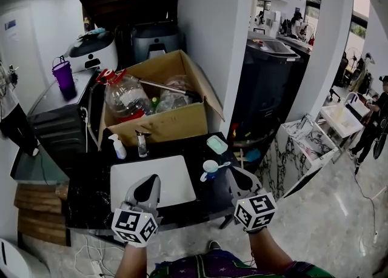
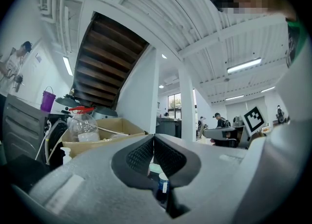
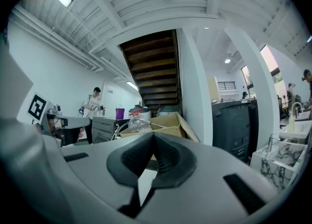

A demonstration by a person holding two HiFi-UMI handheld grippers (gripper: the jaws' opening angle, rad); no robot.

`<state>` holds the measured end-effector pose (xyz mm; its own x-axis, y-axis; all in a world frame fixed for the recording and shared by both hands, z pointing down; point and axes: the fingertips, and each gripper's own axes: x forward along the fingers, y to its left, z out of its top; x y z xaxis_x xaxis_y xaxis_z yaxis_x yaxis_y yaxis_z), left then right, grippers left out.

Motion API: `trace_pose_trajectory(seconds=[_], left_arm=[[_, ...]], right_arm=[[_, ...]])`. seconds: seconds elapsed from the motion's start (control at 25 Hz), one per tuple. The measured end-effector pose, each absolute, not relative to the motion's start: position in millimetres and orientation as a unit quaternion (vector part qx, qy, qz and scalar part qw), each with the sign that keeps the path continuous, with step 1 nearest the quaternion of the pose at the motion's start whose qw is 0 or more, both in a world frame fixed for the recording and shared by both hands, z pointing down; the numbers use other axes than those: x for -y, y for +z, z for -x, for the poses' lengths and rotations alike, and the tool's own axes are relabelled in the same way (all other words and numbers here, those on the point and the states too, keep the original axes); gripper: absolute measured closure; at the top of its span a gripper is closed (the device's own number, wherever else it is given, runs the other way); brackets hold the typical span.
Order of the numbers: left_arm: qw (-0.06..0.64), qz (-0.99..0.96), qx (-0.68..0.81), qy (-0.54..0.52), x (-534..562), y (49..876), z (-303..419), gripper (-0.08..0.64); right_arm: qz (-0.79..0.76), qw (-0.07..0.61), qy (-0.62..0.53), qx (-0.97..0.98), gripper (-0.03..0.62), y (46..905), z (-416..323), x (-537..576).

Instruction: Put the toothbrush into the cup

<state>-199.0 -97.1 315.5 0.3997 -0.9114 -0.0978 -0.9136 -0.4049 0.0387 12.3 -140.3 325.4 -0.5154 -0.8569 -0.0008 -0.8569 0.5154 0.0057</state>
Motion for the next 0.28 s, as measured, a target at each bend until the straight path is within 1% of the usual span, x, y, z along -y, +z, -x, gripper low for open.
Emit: trace_pose_trajectory(seconds=[0.28], left_arm=[[0.009,0.838,-0.544,0.047,96.8,317.6,193.1,0.545]], right_arm=[[-0.490,0.002,0.001,0.872,0.592,328.5,-16.1,138.5]])
